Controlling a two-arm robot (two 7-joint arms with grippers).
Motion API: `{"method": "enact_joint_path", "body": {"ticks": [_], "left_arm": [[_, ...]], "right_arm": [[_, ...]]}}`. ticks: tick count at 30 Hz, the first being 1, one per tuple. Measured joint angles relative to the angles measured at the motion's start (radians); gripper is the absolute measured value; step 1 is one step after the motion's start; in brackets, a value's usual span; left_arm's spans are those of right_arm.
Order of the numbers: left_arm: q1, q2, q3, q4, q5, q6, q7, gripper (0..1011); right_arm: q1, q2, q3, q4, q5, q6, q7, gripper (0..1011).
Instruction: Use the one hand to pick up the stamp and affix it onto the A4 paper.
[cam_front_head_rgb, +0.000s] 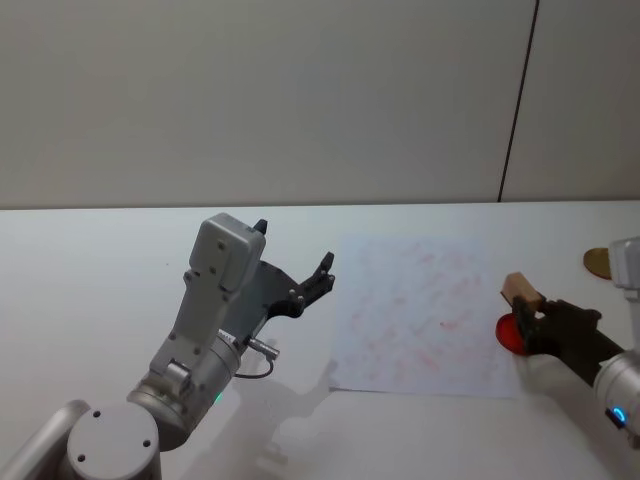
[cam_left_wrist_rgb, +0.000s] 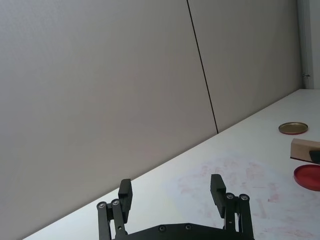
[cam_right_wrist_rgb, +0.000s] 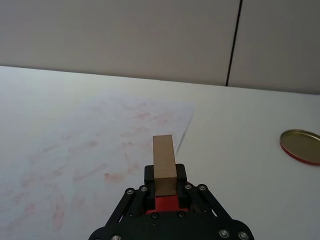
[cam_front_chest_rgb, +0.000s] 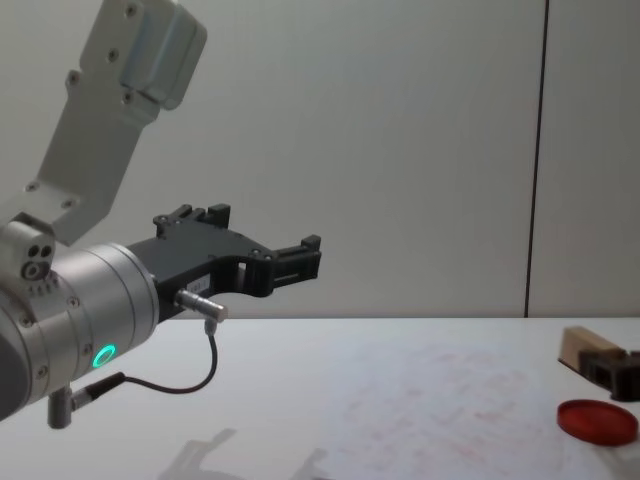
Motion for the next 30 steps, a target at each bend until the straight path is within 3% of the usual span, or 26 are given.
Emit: {"method": "enact_joint_path", "body": {"ticks": [9,16,30], "left_arm": [[0.0,0.0,0.0,0.0,0.0,0.0,0.0,993],[0.0,0.0,0.0,0.0,0.0,0.0,0.0,993],[0.0,0.0,0.0,0.0,0.0,0.0,0.0,993]], "right_arm": [[-0.018,-0.001,-0.018,-0.053,-0.012,-0.01,0.066,217],[-0.037,-0.002,-0.038,-0.085,-0.031,0.016,0.107,216],[-0.059,0.003,-0.061,-0.089,-0.079,0.05,0.144,217]]}}
